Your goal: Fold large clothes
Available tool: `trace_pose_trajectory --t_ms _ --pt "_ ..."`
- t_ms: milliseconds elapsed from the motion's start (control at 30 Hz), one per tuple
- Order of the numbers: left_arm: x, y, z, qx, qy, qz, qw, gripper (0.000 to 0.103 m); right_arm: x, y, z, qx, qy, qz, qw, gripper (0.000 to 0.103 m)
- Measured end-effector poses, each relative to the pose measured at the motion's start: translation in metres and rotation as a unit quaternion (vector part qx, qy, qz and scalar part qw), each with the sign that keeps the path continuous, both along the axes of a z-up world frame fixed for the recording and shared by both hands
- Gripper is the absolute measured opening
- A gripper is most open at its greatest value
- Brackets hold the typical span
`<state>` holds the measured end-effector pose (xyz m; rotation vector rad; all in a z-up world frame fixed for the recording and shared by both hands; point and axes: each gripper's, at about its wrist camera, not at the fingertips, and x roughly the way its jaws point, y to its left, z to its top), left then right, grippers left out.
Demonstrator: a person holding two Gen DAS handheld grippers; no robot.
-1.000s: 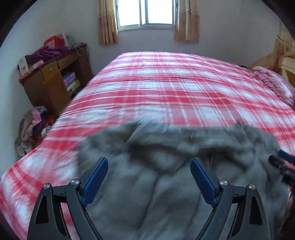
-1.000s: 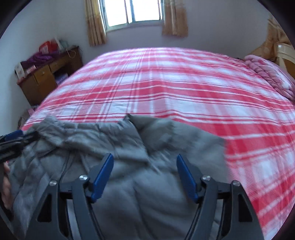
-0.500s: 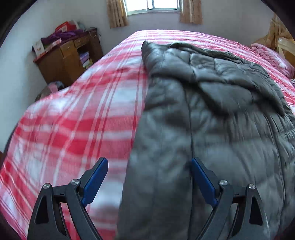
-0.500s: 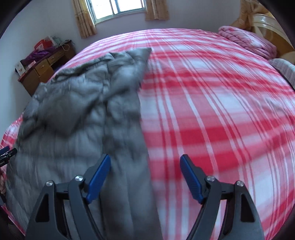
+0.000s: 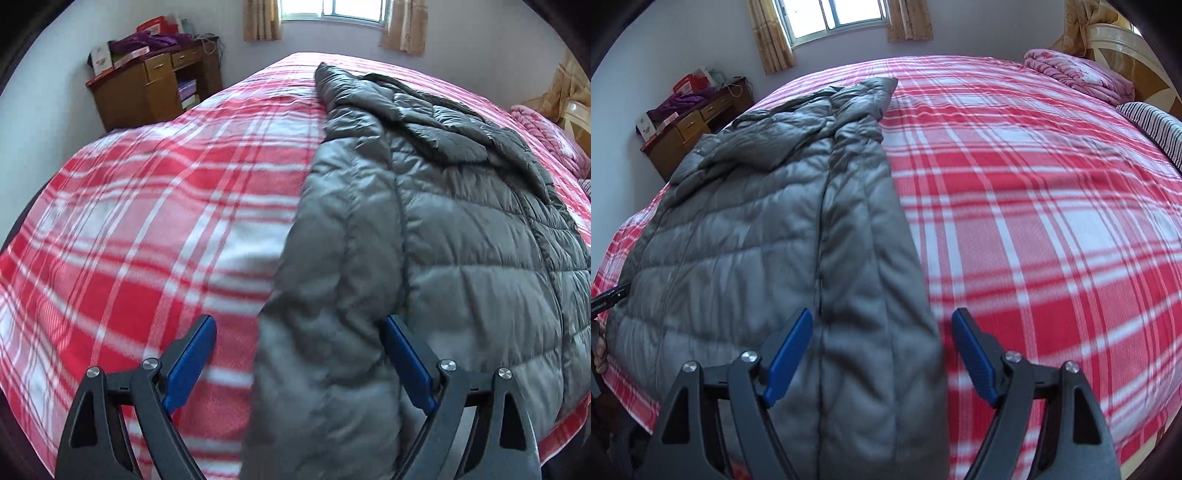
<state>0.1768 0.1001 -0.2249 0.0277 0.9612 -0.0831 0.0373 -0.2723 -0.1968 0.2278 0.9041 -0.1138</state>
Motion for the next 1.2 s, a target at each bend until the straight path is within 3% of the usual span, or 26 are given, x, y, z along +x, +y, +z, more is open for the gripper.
trace_pose_trajectory --t_ms 67,133,200,233,267,333,400,533,667,800,900,967,1200 --pt "-0.007 0.007 -0.002 -0.013 0.004 0.005 0.9999 0.091 -0.011 0.003 -0.002 -0.001 0.000 0.007 1.000 0.078" --pt "-0.012 0.009 -0.004 -0.025 0.008 0.001 0.9996 0.090 -0.019 0.009 -0.005 -0.005 0.000 0.016 1.000 0.067" --pt "-0.016 0.005 -0.004 -0.048 0.016 -0.016 0.9986 0.064 -0.023 0.012 -0.007 -0.003 -0.002 0.027 1.000 0.047" --pt "-0.017 0.004 -0.004 -0.069 0.023 -0.028 0.9969 0.039 -0.023 0.012 -0.007 0.008 -0.004 0.033 0.999 0.038" --pt "-0.019 0.002 -0.002 -0.076 0.025 -0.035 0.9962 0.021 -0.023 0.013 -0.006 0.027 -0.006 0.044 0.999 0.019" --pt "-0.024 -0.004 0.008 -0.085 0.020 -0.055 0.9947 0.008 -0.025 0.016 -0.003 0.048 -0.014 0.052 0.997 0.015" --pt "-0.032 -0.004 0.024 -0.088 0.000 -0.063 0.9941 0.005 -0.029 0.021 0.007 0.039 -0.030 0.056 0.997 0.011" --pt "-0.055 0.011 0.082 -0.147 -0.055 -0.081 0.9843 0.004 -0.048 0.018 0.045 0.063 -0.087 0.065 0.992 0.009" --pt "-0.087 0.032 0.157 -0.209 -0.122 -0.099 0.9653 0.004 -0.078 0.016 0.108 0.083 -0.162 0.077 0.980 0.009" --pt "-0.091 0.037 0.199 -0.215 -0.166 -0.106 0.9566 0.004 -0.103 0.019 0.164 0.071 -0.236 0.086 0.965 0.009" --pt "-0.051 0.028 0.193 -0.201 -0.153 -0.104 0.9620 0.004 -0.094 0.018 0.185 0.054 -0.265 0.077 0.960 0.008" --pt "-0.016 0.020 0.181 -0.188 -0.135 -0.098 0.9679 0.004 -0.066 0.010 0.186 0.054 -0.262 0.063 0.962 0.008" --pt "0.101 -0.007 0.130 -0.152 -0.091 -0.064 0.9821 0.005 0.075 -0.008 0.150 0.068 -0.216 0.005 0.974 0.008"
